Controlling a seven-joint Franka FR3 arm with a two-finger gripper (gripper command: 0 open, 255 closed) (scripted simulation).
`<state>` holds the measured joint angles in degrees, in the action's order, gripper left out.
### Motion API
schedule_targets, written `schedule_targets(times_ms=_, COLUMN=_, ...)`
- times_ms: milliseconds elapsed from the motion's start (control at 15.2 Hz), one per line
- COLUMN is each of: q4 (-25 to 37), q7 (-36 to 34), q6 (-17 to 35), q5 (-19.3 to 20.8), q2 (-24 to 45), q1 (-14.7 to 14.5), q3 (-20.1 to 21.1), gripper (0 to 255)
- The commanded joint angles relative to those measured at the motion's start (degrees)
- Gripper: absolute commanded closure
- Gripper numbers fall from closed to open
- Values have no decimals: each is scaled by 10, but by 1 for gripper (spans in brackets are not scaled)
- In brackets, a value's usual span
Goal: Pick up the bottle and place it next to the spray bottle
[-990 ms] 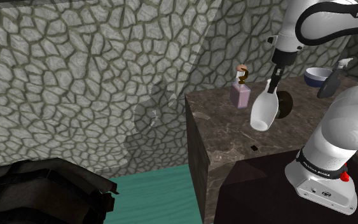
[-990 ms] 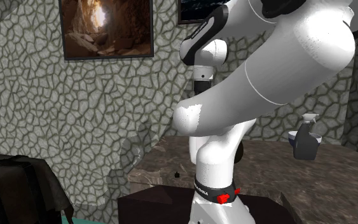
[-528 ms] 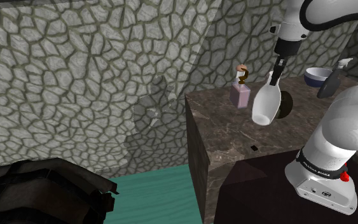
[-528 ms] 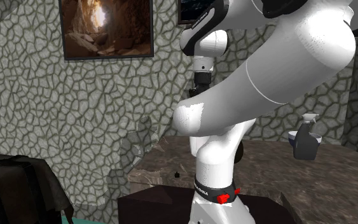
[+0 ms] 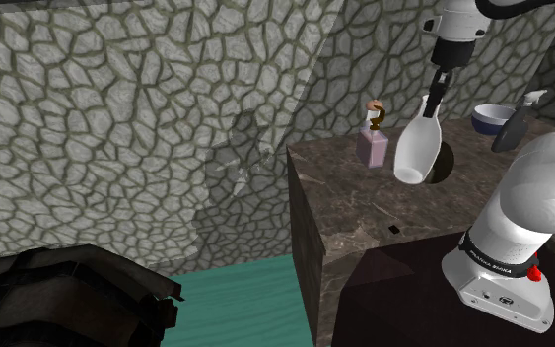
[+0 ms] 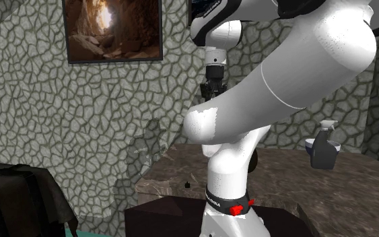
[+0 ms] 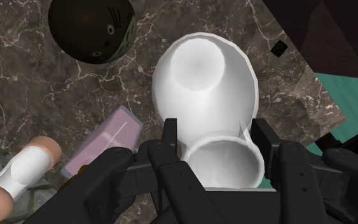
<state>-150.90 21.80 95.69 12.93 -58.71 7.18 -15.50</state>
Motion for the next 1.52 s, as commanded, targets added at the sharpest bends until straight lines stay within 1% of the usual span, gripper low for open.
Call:
schedule_targets(times_ms=0, q4=17, q7=1, q6=-14, q5=-3, q2=3, q1=-2, q3=3, gripper=255)
schedule_targets(times_ms=1452, q4=220, q7=7, q6=-154, q5=-31, q2=66, q1=-18, q3=28, gripper=255)
